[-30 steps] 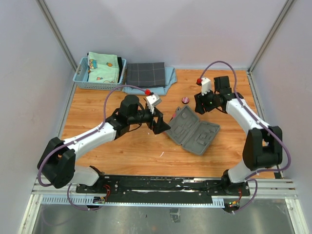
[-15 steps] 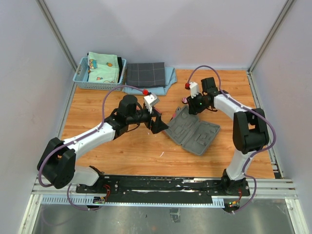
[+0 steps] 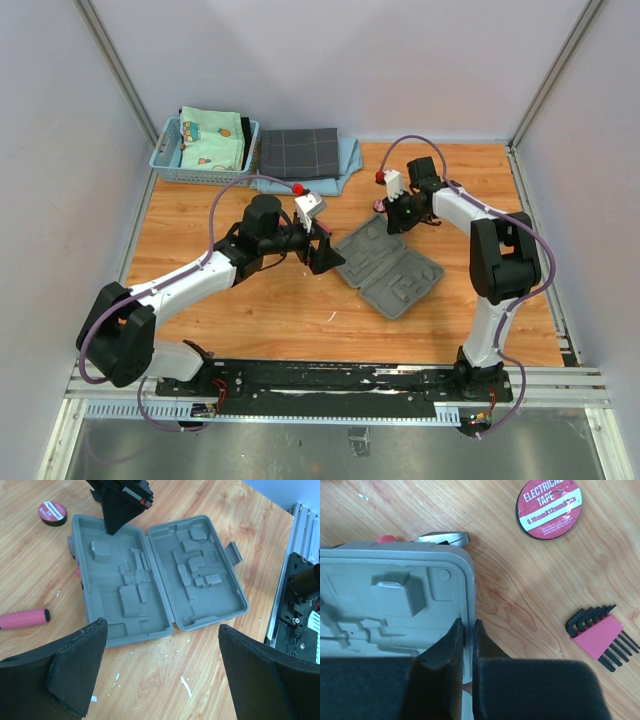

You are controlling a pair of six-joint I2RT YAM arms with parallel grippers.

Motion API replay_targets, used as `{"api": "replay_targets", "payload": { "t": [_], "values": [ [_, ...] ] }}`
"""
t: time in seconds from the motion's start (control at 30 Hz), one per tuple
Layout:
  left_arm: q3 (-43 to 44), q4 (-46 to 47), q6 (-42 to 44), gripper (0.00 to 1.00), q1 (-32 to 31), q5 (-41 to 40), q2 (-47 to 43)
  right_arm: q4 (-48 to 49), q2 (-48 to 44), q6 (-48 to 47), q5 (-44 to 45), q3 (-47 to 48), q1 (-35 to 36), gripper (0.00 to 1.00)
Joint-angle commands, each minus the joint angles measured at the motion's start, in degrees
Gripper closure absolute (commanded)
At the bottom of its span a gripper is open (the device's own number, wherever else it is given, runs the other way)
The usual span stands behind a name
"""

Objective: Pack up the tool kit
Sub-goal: Open the toolbox at the center of the board.

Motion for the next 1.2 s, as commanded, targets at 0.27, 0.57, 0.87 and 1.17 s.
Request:
{"api": "replay_targets", "payload": {
  "t": [0.27, 0.57, 0.87, 1.17],
  "values": [
    [-0.14, 1.23, -0.67, 0.04, 0.61, 0.68, -0.66, -6.83, -10.03, 12.71, 11.02, 1.11, 0.26, 0.99],
    [-0.05, 2.23, -2.04, 0.04, 0.61, 1.11, -0.35, -11.59, -23.05, 23.92, 21.17, -4.25, -2.99, 0.99],
    [0.3, 2.7, -2.62, 0.04, 0.61, 1.21, -0.51, -18.43, -28.86, 37.33, 31.83, -8.81, -13.21, 0.99],
    [0.19, 2.86, -2.89, 0.04, 0.61, 1.47, -0.97, -16.83, -34.0, 53.71, 40.17, -19.19, -20.35, 0.99]
  ]
}}
